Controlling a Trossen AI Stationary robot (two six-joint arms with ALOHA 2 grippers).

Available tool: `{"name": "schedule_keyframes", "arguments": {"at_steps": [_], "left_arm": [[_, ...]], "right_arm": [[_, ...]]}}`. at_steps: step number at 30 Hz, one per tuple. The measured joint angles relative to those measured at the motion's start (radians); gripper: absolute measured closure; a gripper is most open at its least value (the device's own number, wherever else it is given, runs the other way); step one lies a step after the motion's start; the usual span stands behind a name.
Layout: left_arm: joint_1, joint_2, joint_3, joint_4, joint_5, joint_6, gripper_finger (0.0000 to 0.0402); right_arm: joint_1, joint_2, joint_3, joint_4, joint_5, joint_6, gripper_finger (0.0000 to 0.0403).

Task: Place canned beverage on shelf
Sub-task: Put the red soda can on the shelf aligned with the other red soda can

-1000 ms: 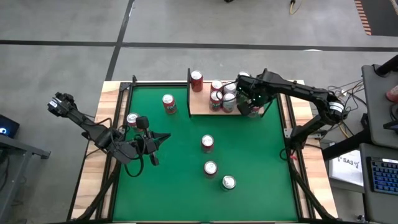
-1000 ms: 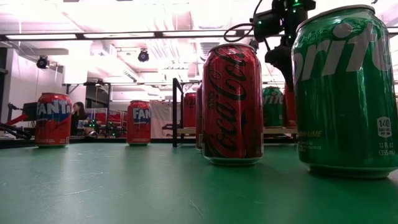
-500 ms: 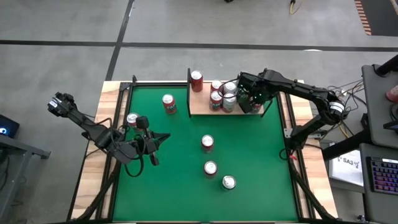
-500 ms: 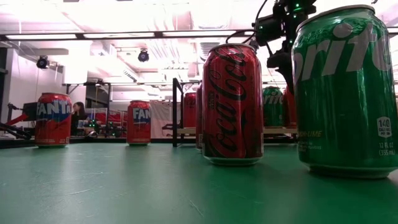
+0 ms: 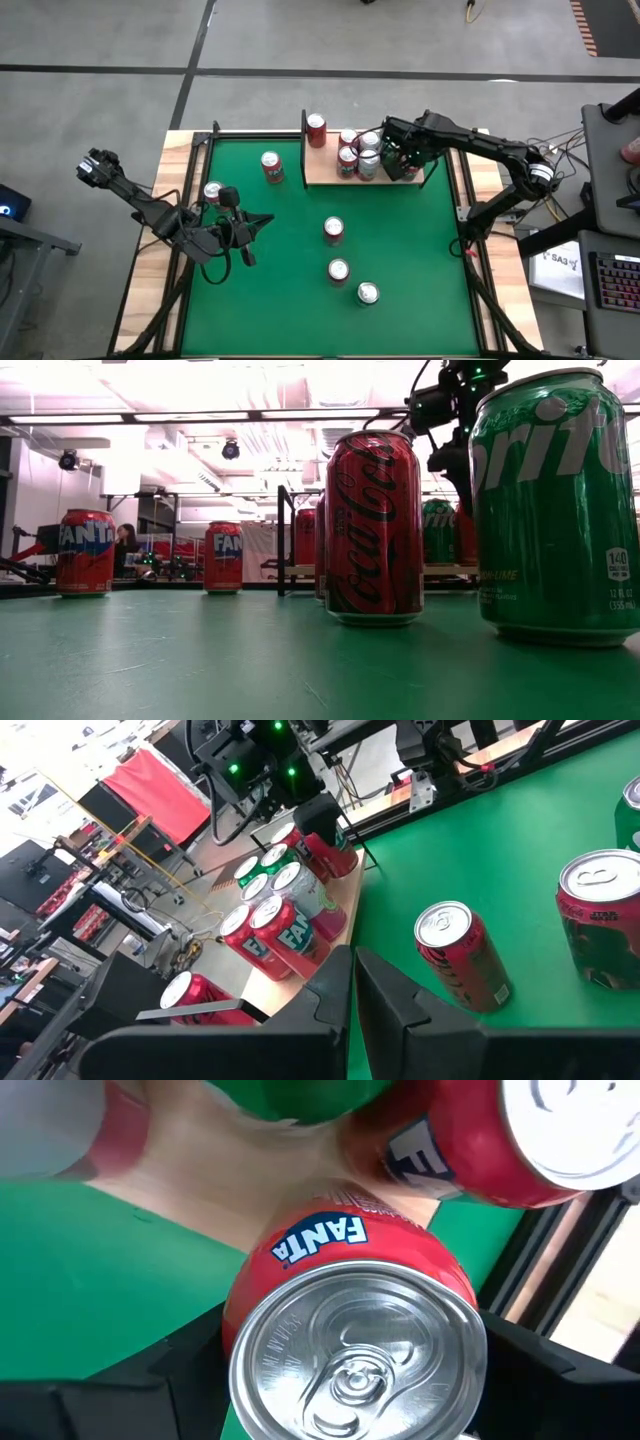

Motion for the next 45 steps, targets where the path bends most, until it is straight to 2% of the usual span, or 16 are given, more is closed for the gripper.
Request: {"name": "schedule_keyframes", "arguments": {"at_steps": [40,45], "left_arm": [[0.0,0.0,-0.001,-0.011,0.0,-0.003,0.04],[0.0,0.0,-0.001,-0.011,0.0,-0.003,0.04]], "right_arm": [[0.0,0.0,-0.044,0.036,0.03,-0.009,0.011],[0.0,0.0,-0.044,0.044,0.03,-0.018,0.0089]]}}
